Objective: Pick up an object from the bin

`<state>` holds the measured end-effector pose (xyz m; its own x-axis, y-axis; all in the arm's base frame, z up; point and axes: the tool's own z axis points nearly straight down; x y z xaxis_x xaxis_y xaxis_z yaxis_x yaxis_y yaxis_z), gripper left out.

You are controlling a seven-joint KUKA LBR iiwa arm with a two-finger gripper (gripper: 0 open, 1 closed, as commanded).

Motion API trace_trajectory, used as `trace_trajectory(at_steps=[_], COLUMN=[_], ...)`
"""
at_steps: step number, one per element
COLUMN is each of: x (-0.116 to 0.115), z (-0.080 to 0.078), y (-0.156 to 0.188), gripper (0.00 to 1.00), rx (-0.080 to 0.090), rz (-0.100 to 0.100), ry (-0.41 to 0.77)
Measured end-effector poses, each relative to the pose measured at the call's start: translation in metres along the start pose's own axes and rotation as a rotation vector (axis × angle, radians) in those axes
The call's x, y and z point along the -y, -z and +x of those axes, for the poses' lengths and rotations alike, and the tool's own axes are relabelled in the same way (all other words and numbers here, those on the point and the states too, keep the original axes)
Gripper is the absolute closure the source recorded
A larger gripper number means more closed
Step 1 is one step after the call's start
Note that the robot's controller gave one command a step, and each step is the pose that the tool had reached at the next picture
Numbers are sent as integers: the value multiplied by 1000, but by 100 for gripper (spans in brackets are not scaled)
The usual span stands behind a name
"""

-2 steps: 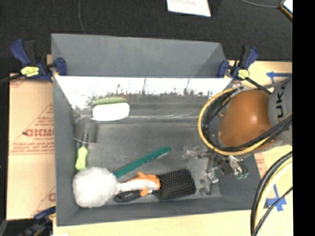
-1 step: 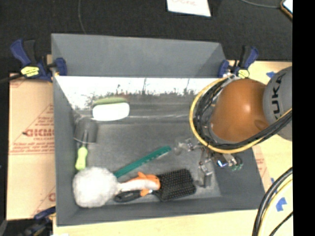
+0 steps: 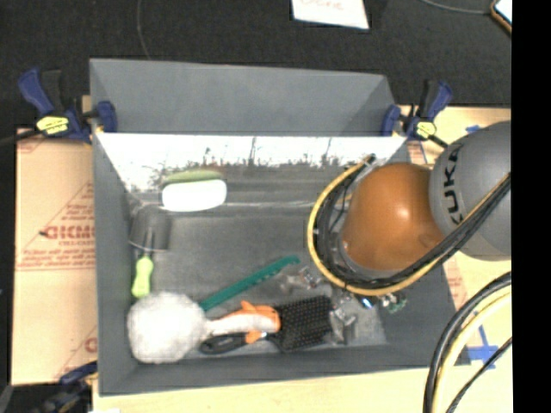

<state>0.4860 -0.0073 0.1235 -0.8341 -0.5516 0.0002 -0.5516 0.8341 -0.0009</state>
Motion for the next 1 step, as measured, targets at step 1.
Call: trace_trajectory(at_steps=[1], x=[7], z=[5], y=[-53], gripper=[0], rx=[11], rz=[12], ry=[-25])
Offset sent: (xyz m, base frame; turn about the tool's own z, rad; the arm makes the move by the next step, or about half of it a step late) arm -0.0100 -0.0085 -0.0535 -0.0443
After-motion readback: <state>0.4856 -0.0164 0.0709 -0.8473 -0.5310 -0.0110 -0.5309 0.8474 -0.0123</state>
